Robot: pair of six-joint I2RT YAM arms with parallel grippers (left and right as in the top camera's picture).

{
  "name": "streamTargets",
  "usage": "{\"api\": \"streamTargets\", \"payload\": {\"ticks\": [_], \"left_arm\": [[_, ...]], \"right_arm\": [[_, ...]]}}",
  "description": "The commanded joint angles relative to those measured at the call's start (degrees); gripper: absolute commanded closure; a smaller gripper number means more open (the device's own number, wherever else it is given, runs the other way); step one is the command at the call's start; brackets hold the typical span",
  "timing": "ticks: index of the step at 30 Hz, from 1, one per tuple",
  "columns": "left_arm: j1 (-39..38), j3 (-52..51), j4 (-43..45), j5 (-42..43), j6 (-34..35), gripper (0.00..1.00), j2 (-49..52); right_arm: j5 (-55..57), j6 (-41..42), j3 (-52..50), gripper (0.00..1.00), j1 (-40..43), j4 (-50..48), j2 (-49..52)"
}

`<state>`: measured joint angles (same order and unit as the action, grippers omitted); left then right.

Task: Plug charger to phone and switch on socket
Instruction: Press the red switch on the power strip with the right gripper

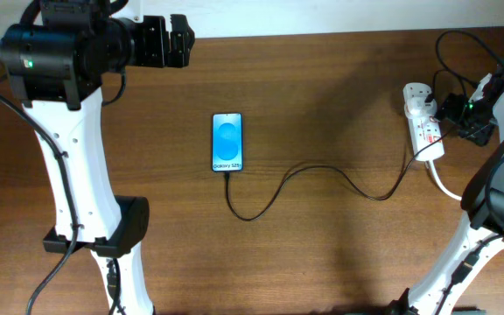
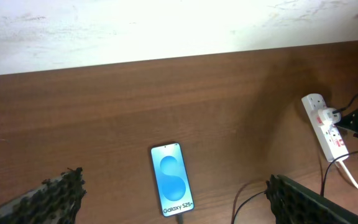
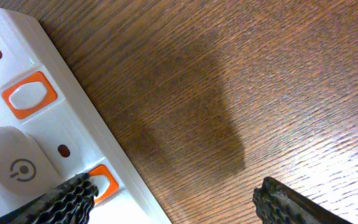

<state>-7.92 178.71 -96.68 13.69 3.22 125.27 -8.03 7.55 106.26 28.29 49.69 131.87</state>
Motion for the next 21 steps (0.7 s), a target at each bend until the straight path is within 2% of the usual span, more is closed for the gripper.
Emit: {"api": "streamTargets", "payload": {"ticks": [1,21], "left_arm": [[0.1,-0.2,0.0,0.5,0.2,0.01,0.4],[0.1,-0.2,0.0,0.5,0.2,0.01,0.4]], "right_arm": [[-1.8,-0.3,-0.2,0.13,-2.1,1.1,2.0],[-2.9,-0.3,-0.3,0.13,-5.8,2.7,4.2]]}}
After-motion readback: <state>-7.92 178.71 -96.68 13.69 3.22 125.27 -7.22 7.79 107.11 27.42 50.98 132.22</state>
